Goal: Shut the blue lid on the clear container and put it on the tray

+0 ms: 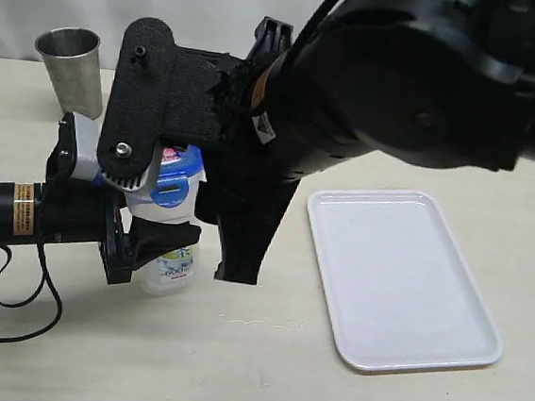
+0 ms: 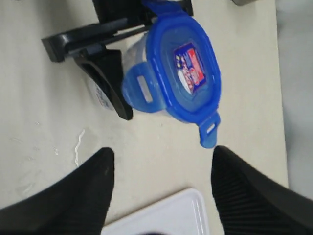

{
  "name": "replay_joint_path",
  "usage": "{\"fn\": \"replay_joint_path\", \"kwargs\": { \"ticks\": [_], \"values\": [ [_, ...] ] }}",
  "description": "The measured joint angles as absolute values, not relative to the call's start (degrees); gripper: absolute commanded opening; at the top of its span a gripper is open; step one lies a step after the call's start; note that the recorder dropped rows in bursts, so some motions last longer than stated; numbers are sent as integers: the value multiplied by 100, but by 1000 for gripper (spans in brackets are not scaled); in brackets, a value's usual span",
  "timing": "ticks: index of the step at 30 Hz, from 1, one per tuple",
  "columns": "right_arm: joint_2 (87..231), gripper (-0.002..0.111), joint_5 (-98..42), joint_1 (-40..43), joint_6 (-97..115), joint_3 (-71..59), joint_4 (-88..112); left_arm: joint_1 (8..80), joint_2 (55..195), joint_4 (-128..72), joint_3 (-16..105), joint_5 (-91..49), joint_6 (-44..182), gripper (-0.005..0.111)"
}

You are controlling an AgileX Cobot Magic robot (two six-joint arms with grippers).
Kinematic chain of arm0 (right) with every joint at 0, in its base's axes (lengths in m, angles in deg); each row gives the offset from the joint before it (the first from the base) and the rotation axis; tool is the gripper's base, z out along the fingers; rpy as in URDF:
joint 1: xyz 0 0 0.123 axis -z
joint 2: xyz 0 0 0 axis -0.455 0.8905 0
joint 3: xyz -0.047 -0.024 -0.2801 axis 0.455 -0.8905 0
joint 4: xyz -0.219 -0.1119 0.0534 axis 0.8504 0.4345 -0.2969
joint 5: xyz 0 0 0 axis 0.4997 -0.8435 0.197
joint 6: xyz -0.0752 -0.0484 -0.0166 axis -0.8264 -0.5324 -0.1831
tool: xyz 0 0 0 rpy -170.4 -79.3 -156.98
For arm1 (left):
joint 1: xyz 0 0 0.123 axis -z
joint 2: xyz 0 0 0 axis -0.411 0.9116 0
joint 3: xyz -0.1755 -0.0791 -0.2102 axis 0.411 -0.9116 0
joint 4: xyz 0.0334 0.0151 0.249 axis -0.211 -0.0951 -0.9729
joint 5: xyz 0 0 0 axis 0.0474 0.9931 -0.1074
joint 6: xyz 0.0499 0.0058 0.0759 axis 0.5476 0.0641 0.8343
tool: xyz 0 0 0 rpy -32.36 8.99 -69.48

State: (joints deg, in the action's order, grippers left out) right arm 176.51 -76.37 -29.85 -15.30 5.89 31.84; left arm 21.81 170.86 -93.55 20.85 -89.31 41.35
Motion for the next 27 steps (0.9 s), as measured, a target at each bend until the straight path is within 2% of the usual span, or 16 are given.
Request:
{"fn": "replay_joint_path", "kwargs": {
  "ticks": [8, 14, 19, 27],
  "values": [
    [17637, 57, -6348, -2985, -1761, -159, 3375, 2181, 17086, -9380, 2085, -8931, 4135, 0],
    [17647, 57, -5374, -2985, -1190, -680, 4517, 2181, 17086, -9380, 2085, -8931, 4135, 0],
    [17684, 57, -5178, -2985, 4, -733, 5919, 2181, 17086, -9380, 2085, -8931, 4135, 0],
    [18115, 57, -5099, -2997, 275, -733, 6180, 2181, 17086, -9380, 2085, -8931, 4135, 0]
  ]
}}
